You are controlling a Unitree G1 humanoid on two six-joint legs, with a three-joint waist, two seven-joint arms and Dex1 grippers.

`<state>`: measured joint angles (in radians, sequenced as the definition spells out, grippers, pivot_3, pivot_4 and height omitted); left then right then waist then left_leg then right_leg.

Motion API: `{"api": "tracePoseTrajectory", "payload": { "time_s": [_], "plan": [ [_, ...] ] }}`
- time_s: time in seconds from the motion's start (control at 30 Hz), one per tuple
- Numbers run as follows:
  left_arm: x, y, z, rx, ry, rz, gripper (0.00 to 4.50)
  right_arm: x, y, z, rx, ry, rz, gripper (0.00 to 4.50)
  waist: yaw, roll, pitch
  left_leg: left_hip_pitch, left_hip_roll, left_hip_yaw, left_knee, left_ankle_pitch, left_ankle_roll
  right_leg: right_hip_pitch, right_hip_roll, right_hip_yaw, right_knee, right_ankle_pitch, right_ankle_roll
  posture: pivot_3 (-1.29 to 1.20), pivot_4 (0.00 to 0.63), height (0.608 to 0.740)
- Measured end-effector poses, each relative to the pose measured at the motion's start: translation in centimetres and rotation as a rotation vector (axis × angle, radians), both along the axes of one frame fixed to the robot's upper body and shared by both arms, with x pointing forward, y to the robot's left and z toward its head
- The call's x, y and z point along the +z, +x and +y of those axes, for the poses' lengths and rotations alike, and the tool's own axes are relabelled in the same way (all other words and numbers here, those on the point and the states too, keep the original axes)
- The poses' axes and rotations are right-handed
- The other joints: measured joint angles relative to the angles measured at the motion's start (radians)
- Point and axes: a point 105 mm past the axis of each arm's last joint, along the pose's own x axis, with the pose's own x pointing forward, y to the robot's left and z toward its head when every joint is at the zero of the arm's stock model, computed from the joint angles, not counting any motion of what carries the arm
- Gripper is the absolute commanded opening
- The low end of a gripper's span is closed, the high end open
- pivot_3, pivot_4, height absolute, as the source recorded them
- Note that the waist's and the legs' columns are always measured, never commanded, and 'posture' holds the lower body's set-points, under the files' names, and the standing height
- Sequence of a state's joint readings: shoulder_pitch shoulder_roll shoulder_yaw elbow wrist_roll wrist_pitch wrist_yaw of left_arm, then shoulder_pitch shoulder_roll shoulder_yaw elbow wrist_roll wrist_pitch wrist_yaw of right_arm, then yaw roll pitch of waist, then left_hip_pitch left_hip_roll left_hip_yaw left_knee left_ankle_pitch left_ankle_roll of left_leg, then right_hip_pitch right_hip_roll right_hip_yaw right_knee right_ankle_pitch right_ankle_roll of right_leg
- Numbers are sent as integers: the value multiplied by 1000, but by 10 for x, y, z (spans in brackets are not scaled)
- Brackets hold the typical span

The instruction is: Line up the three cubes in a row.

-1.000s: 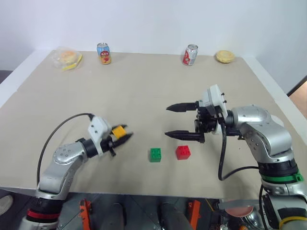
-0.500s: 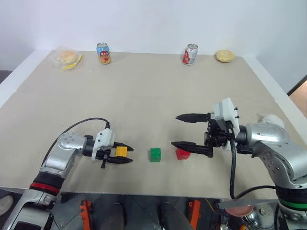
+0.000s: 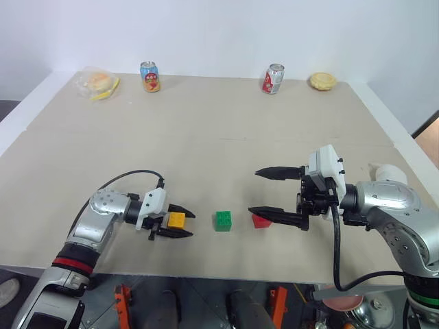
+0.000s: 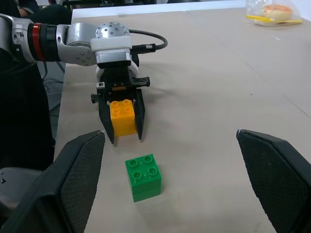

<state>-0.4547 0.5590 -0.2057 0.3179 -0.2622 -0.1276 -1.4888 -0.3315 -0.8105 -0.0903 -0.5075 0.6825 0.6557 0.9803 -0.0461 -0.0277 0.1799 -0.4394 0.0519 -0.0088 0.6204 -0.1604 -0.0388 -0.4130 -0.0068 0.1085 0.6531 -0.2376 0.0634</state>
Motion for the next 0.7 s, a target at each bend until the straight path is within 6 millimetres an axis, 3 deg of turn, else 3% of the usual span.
{"api": "tracePoseTrajectory", "payload": {
  "time_s": [0.1,0.17,0.27,0.47,0.63,0.7],
  "plan": [
    [-2,-2,1,1,2,7,4410,1,0,0,4,0,-4,4500,0,0,0,0,0,0,0,0,0,0,0,0,0,0,0,0,150,736],
    [0,-4,0,-6,-5,4,4467,3,1,0,8,2,-9,4500,0,0,0,0,0,0,0,0,0,0,0,0,0,0,0,0,150,736],
    [19,-8,-7,-30,-51,-22,4467,4,2,-1,12,5,-2,4500,0,0,0,-1,0,0,0,0,0,0,0,0,0,0,0,0,150,736],
    [88,-8,-16,87,-258,-11,4467,10,3,-13,-40,109,54,4500,0,0,0,1,0,-2,0,0,0,2,0,0,0,-1,2,0,150,736],
    [135,22,-4,488,-561,20,4467,-2,22,-32,-267,293,111,4500,0,0,0,3,0,-4,2,0,0,6,1,-2,0,1,5,0,150,736],
    [128,46,20,832,-675,12,4467,-12,44,-47,-483,386,110,4500,-3,0,0,4,0,-3,2,0,0,6,1,0,0,3,6,0,150,736]
  ]
}}
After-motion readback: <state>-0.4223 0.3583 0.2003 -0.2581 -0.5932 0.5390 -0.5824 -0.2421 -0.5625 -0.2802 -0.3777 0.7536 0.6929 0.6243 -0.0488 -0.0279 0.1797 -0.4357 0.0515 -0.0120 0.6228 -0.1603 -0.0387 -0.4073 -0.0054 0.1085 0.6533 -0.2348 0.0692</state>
